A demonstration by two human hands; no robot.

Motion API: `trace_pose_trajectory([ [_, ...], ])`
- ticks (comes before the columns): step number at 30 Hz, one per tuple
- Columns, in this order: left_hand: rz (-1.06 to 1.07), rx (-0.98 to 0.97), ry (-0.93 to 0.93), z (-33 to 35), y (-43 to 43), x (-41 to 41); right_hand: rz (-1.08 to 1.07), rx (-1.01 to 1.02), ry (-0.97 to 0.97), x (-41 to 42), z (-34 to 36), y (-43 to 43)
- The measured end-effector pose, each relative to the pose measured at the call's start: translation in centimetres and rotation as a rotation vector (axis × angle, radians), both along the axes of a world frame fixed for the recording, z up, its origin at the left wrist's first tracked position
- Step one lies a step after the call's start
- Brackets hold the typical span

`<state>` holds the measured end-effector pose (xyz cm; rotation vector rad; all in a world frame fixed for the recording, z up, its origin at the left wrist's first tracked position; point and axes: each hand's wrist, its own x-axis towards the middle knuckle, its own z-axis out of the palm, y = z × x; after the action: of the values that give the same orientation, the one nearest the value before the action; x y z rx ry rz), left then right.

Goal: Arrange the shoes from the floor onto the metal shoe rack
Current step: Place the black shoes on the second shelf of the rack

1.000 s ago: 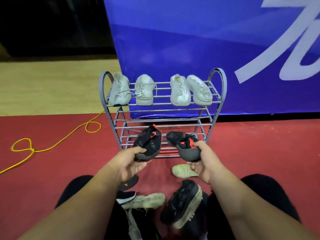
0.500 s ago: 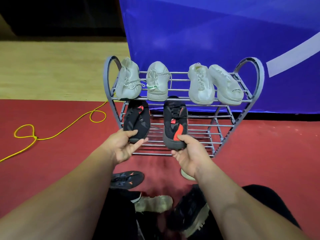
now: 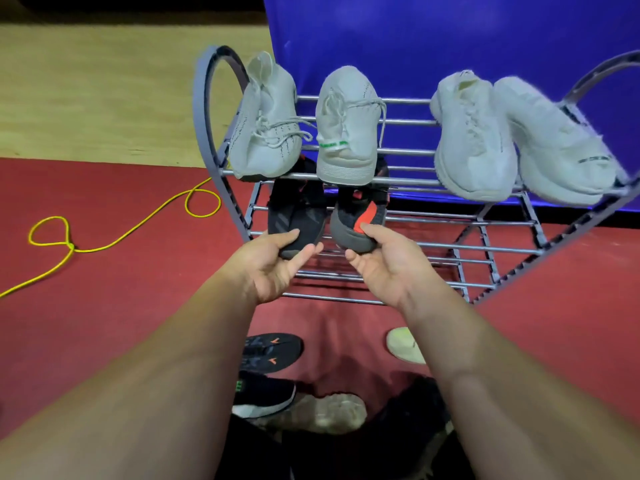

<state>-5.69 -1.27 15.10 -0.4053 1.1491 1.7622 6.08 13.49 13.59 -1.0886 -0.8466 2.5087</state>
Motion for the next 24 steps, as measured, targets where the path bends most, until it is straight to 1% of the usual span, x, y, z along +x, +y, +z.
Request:
trace_pose_trajectory([
  [2,0.02,-0.006,-0.006,-0.5,0.1,-0.6,-0.028,-0.033,-0.006,-0.6,-0.7,0.2],
  [7,0.09,-0.063,-0.003,-1.5,-0.2,-1.1,-0.057,0.041,-0.154,-0.7,-2.7,-0.6],
  [9,0.125,-0.083,-0.003,-1.9,-0.2,-1.1,-0.088,0.027,-0.172,-0.6,-2.9,-0.8],
  [11,0.149,-0.098,0.001,-2.4,-0.2,-1.1,-0.075,0.013,-0.185,-0.6,-2.7,-0.7],
  [20,0.219,0.069,-0.09,-2.0,-0.5,-2.0,-0.097,0.006,-0.165,-1.3,-2.6,-1.0],
  [22,0.216,0.021,-0.063,-2.2,-0.4,-2.0,-0.093,0.012,-0.186,-1.4,-2.8,-1.0],
  [24,0.232,-0.08,-0.008,-2.9,-0.2,-2.0,-0.09,0.022,-0.198,-1.4,-2.9,-1.0],
])
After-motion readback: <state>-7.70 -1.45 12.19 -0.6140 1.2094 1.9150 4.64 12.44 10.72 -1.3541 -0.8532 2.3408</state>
